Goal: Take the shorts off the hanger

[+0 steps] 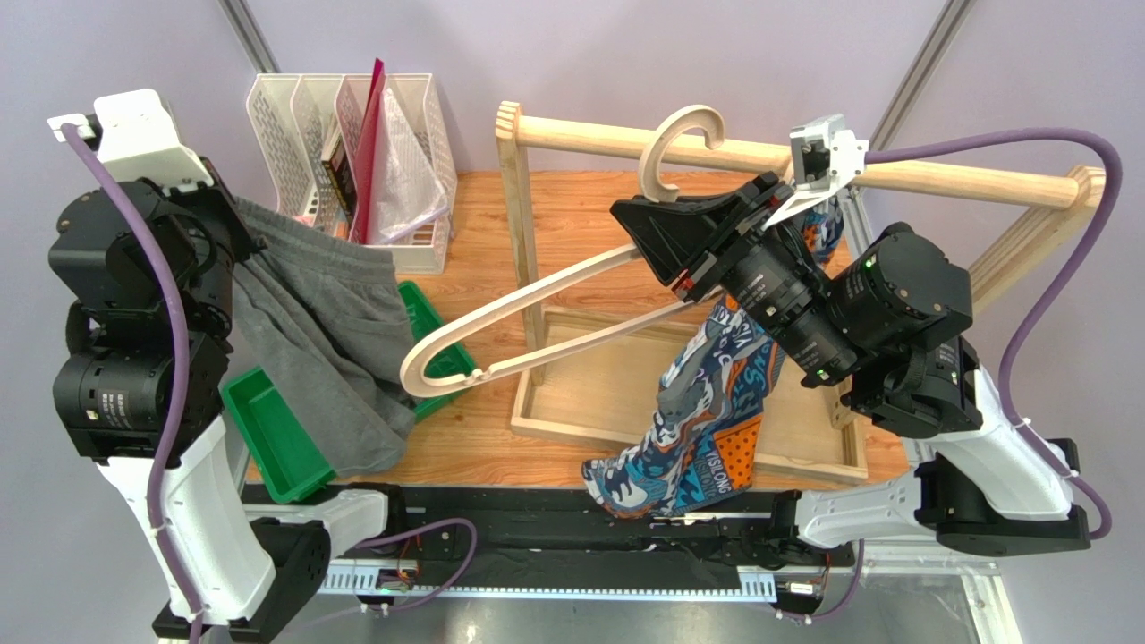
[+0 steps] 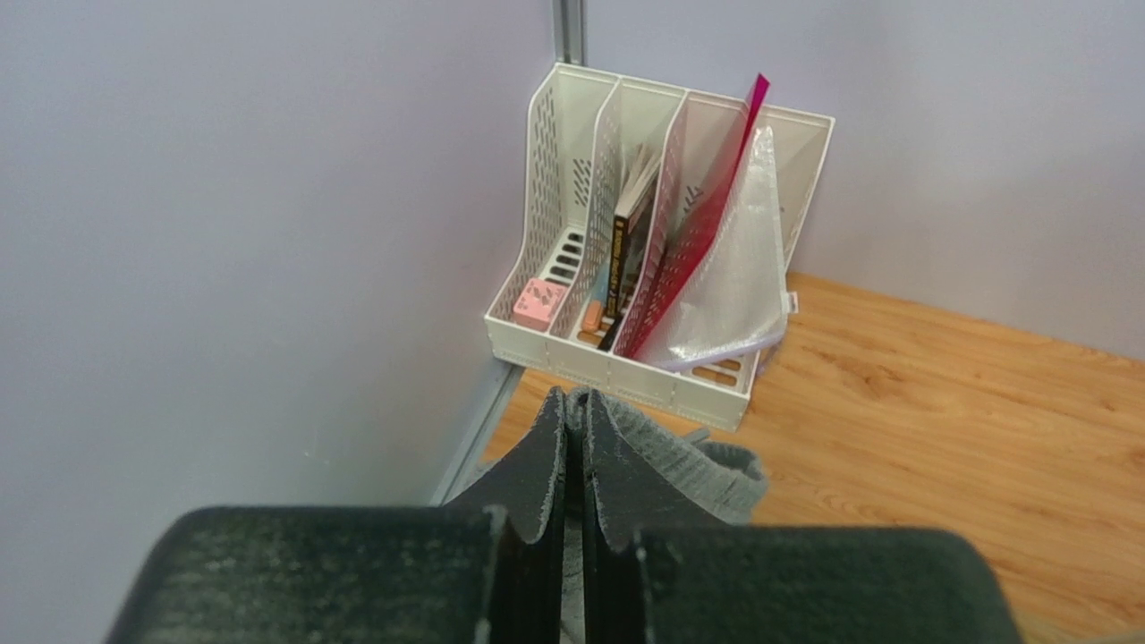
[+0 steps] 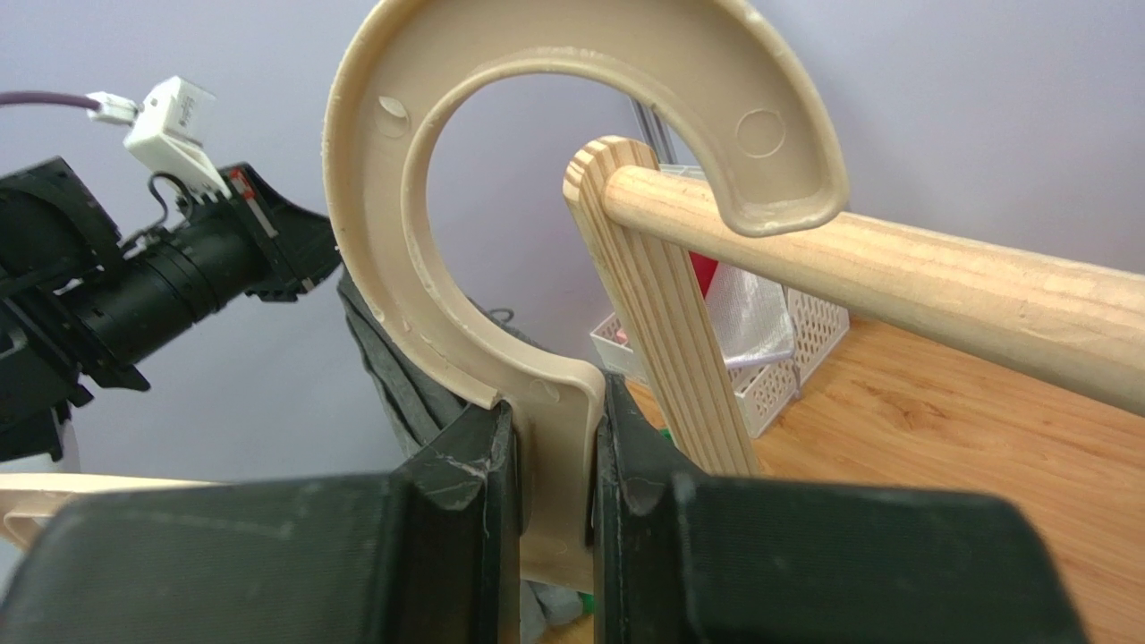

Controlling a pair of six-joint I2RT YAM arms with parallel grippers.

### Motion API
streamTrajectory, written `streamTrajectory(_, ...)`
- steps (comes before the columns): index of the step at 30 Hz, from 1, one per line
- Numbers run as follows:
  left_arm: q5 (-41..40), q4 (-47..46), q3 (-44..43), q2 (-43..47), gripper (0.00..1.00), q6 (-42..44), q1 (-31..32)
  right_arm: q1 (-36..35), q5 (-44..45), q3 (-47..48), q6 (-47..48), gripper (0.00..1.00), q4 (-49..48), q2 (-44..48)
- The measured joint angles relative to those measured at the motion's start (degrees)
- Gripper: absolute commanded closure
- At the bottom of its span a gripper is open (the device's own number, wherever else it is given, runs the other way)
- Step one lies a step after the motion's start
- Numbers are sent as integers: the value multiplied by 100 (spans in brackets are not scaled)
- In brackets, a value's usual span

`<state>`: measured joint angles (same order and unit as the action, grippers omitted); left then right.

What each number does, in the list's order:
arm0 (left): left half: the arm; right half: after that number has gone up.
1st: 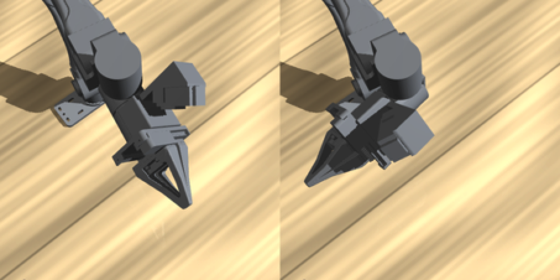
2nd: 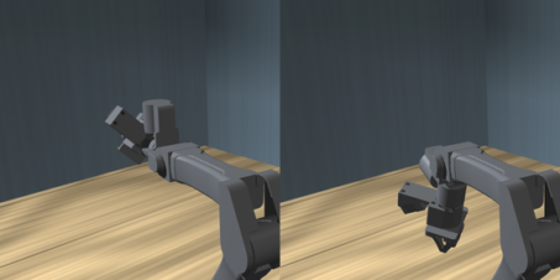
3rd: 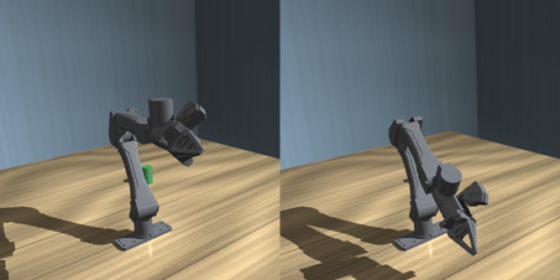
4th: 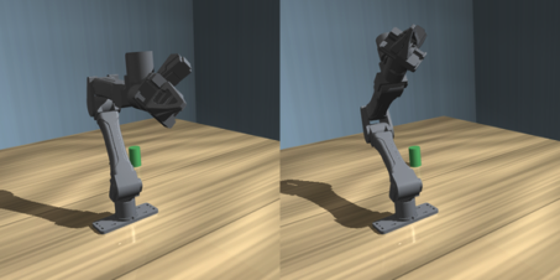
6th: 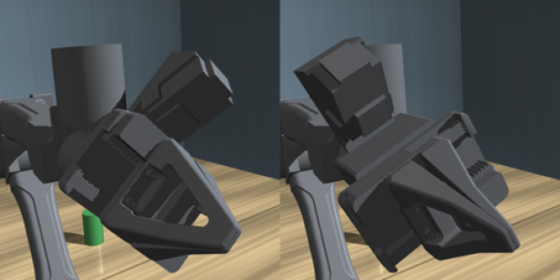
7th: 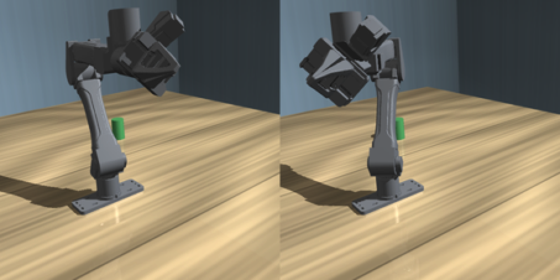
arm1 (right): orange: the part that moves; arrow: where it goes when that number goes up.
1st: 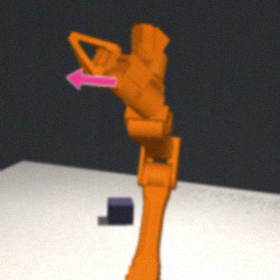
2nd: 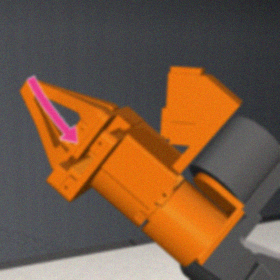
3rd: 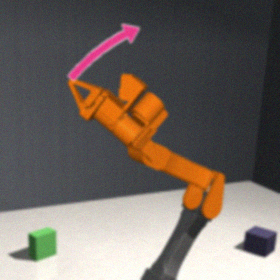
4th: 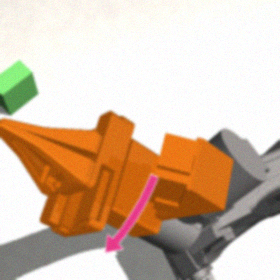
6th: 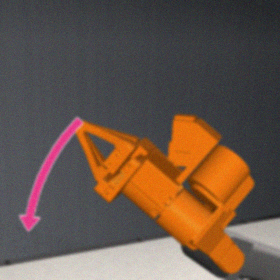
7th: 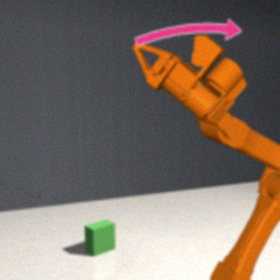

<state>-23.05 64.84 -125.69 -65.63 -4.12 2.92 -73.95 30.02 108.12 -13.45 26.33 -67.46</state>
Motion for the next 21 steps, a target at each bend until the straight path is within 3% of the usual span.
streamTrajectory(5, 173, -140, -662, -409, 100, 96, -7, 0, -2, 35, 24, 100, 94, -105)
streamTrajectory(8, 518, -507, -603, -509, 100, 247, -79, 0, 42, 116, 70, 100, 98, -227)
streamTrajectory(13, 1641, -1150, 323, -411, 100, 656, -393, 15, 103, 157, 111, 100, 105, -411)
streamTrajectory(19, 2903, -1880, 2824, 302, 100, 903, -754, 15, 238, 179, 81, 100, 358, -492)
streamTrajectory(21, 3014, -1947, 3169, 533, 100, 896, -992, 15, 260, 216, 46, 100, 474, -494)
